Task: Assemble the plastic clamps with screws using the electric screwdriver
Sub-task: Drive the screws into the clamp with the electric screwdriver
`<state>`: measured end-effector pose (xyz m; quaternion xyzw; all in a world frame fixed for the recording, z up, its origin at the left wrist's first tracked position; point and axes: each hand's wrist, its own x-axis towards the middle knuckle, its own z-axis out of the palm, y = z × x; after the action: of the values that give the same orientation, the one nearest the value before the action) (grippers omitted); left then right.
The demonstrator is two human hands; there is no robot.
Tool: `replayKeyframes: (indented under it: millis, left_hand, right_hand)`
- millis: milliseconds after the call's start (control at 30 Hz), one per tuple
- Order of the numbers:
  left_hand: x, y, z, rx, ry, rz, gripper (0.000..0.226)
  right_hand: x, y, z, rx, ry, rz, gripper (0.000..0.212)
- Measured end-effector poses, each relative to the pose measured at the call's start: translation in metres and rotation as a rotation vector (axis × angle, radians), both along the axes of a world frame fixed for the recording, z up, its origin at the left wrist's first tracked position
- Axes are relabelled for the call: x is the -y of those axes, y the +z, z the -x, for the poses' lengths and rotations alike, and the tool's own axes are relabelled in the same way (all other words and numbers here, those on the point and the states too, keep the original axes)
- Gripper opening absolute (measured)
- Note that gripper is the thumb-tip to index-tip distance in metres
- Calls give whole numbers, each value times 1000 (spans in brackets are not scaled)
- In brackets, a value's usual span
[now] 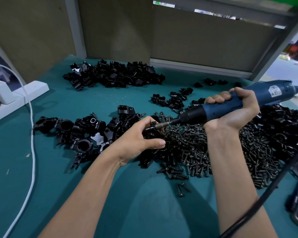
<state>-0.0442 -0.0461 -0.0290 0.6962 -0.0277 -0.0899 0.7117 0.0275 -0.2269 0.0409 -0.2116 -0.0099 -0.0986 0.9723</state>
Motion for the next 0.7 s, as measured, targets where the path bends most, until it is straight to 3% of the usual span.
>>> replayKeyframes:
  millis: [200, 300, 467, 600, 700]
  left_hand:
    - [1, 2, 0, -13, -8, 34, 30]
    - [2, 3, 1, -67, -47, 141, 36]
    - [3, 3, 2, -61, -83, 210, 51]
    - [-5, 2, 0, -41, -71, 230, 33]
    - [-12, 0, -3, -52, 6, 404, 33]
  right_hand:
    - [-1, 2, 2, -9, -1, 11, 32]
    - [-1, 3, 4, 14, 2, 38, 29]
    - [-2, 8, 9, 140, 36, 95, 5]
    - [11, 9, 12, 393, 262, 84, 25]
    - [26, 14, 11, 557, 402, -34, 38]
